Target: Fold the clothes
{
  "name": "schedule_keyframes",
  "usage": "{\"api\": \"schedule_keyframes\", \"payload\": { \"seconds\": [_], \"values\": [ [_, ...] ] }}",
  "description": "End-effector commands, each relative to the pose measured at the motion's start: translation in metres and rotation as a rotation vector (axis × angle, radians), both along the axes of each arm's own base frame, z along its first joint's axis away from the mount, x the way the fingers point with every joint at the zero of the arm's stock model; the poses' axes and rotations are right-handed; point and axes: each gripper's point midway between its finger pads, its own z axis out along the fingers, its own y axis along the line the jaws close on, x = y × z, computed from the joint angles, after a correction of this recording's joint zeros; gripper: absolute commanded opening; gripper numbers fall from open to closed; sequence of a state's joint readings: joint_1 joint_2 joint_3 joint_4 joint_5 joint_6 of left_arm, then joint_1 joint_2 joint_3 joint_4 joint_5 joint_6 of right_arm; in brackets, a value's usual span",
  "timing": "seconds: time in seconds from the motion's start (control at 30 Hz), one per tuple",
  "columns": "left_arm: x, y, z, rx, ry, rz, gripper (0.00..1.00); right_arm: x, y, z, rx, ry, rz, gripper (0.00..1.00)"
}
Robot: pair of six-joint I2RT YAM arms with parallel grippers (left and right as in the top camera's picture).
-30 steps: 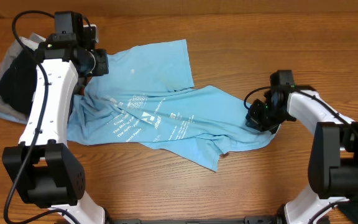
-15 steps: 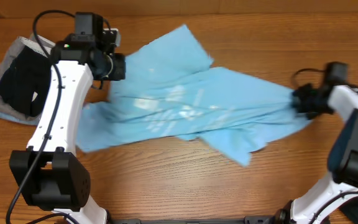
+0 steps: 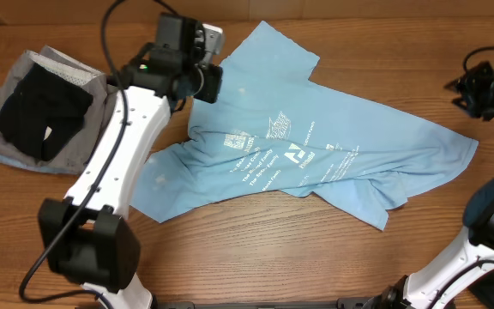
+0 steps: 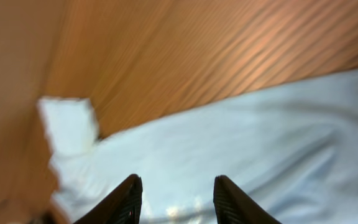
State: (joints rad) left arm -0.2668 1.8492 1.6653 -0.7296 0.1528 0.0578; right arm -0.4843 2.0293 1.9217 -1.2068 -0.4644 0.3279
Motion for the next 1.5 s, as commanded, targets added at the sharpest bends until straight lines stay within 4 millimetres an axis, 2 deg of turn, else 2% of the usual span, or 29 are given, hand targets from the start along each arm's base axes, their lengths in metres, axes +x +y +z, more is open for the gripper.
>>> {"api": "schedule_keyframes", "payload": {
  "seconds": [0.0, 0.17, 0.27, 0.4, 0.47, 0.57, 0.67, 0.7, 0.77, 0.9, 0.97, 1.1, 1.17, 1.3, 1.47],
  "values": [
    [0.013, -0.018, -0.051, 0.001, 0.063, -0.076, 0.42, -0.004, 0.029, 0.072, -0.008, -0.171, 0.115, 0.41],
    [0.024, -0.021, -0.128, 0.029, 0.159, -0.096, 0.33, -0.032, 0.067, 0.127, -0.036, -0.250, 0.170, 0.42],
    [0.027, -0.021, -0.152, 0.045, 0.180, -0.100, 0.25, -0.044, 0.088, 0.142, -0.059, -0.261, 0.206, 0.42],
    [0.037, -0.005, -0.175, 0.117, 0.172, -0.048, 0.12, -0.054, 0.115, 0.141, -0.050, -0.224, 0.263, 0.42],
    [0.042, 0.014, -0.188, 0.183, 0.177, 0.000, 0.07, -0.057, 0.123, 0.132, -0.089, -0.182, 0.282, 0.42],
    [0.048, 0.055, -0.204, 0.283, 0.190, 0.098, 0.04, -0.061, 0.128, 0.117, -0.167, -0.112, 0.296, 0.45],
    [0.054, 0.109, -0.207, 0.326, 0.203, 0.249, 0.04, -0.065, 0.130, 0.096, -0.226, -0.034, 0.308, 0.48],
    [0.056, 0.129, -0.204, 0.320, 0.205, 0.312, 0.04, -0.067, 0.130, 0.089, -0.232, -0.011, 0.303, 0.49],
    [0.059, 0.156, -0.196, 0.264, 0.218, 0.385, 0.04, -0.070, 0.129, 0.069, -0.229, 0.052, 0.274, 0.49],
    [0.068, 0.171, -0.171, 0.114, 0.219, 0.390, 0.04, -0.074, 0.130, 0.022, -0.191, 0.135, 0.247, 0.49],
    [0.074, 0.181, -0.152, 0.093, 0.190, 0.426, 0.04, -0.078, 0.131, -0.010, -0.181, 0.169, 0.245, 0.50],
    [0.085, 0.181, -0.108, 0.068, 0.104, 0.424, 0.05, -0.082, 0.131, -0.062, -0.173, 0.181, 0.233, 0.50],
    [0.089, 0.179, -0.086, 0.064, 0.060, 0.423, 0.06, -0.080, 0.132, -0.078, -0.169, 0.161, 0.233, 0.50],
    [0.090, 0.176, -0.029, 0.044, -0.040, 0.422, 0.10, -0.076, 0.131, -0.106, -0.187, 0.109, 0.223, 0.44],
    [0.067, 0.171, 0.044, 0.012, -0.121, 0.415, 0.22, -0.073, 0.108, -0.138, -0.265, 0.107, 0.040, 0.17]
  ]
}}
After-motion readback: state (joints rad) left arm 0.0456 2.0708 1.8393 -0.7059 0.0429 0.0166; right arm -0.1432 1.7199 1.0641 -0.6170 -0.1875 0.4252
